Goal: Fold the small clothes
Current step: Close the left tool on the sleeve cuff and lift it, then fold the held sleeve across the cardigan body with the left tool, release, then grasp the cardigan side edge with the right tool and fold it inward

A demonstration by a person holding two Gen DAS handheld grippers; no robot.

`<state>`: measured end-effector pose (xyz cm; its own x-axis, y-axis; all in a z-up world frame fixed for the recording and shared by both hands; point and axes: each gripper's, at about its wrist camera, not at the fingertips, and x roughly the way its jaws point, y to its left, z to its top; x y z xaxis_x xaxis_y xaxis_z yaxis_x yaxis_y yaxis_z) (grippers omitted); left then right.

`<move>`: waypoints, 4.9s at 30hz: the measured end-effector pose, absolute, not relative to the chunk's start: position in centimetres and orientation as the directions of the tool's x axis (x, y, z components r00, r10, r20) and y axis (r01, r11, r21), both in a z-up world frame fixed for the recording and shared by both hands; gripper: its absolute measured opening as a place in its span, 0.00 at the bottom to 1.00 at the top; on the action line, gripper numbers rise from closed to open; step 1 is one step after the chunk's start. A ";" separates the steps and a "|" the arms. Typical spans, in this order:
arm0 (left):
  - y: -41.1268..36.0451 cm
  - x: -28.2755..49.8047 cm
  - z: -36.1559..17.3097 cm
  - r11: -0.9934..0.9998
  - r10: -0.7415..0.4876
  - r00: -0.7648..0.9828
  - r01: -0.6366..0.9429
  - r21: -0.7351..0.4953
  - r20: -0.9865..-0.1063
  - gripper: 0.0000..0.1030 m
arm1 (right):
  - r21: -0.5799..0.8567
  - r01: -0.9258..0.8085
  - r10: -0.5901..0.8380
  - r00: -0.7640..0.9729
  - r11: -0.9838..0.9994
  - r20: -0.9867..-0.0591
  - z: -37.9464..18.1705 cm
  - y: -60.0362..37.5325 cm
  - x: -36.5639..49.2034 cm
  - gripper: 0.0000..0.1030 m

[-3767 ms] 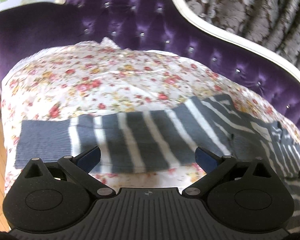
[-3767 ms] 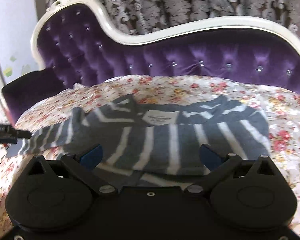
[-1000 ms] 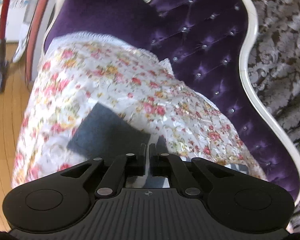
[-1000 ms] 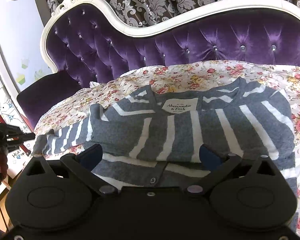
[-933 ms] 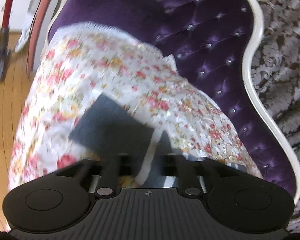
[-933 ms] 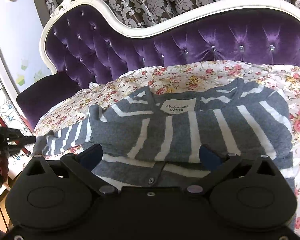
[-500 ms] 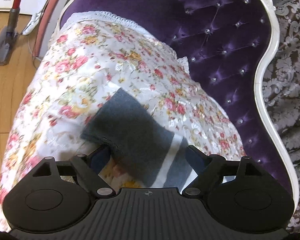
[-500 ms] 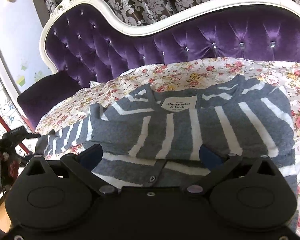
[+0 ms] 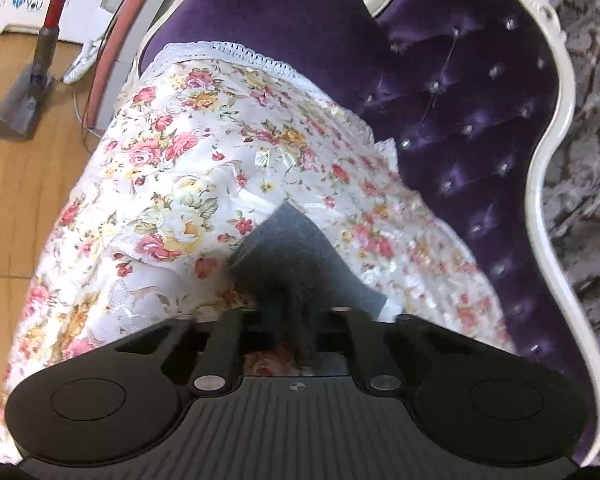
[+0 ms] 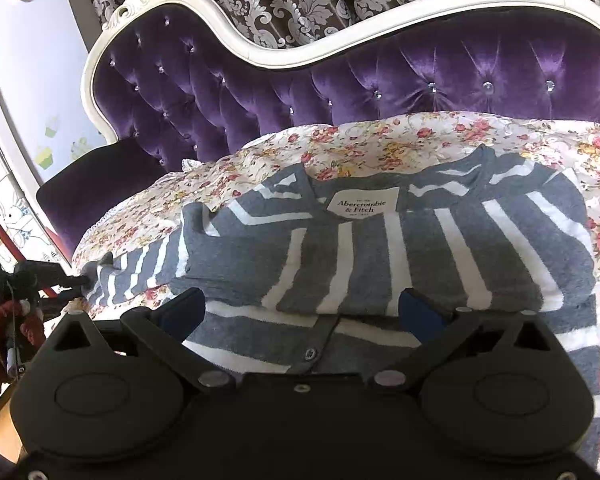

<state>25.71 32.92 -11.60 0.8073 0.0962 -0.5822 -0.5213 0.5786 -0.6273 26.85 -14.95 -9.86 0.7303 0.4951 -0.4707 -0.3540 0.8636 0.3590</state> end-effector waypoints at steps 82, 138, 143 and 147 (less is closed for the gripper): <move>7.3 28.4 -10.0 0.974 -0.222 0.720 0.193 -0.119 -0.657 0.76 | 0.613 -0.120 0.497 0.713 0.781 -0.495 -11.8 -24.1 33.0 1.00; 5.7 28.5 -9.9 0.976 -0.182 0.652 0.213 -0.053 -0.736 0.99 | 0.437 -0.259 0.434 0.822 0.861 -0.369 -6.2 -22.8 29.1 0.21; 5.9 28.3 -9.9 0.979 -0.174 0.661 0.195 -0.057 -0.730 0.99 | 0.301 -0.116 0.270 0.796 0.947 -0.542 -7.5 -23.7 29.1 0.21; 6.4 28.3 -9.7 0.984 -0.165 0.675 0.165 -0.071 -0.719 0.99 | 0.273 -0.076 0.238 0.738 0.959 -0.631 -9.5 -23.9 30.0 0.23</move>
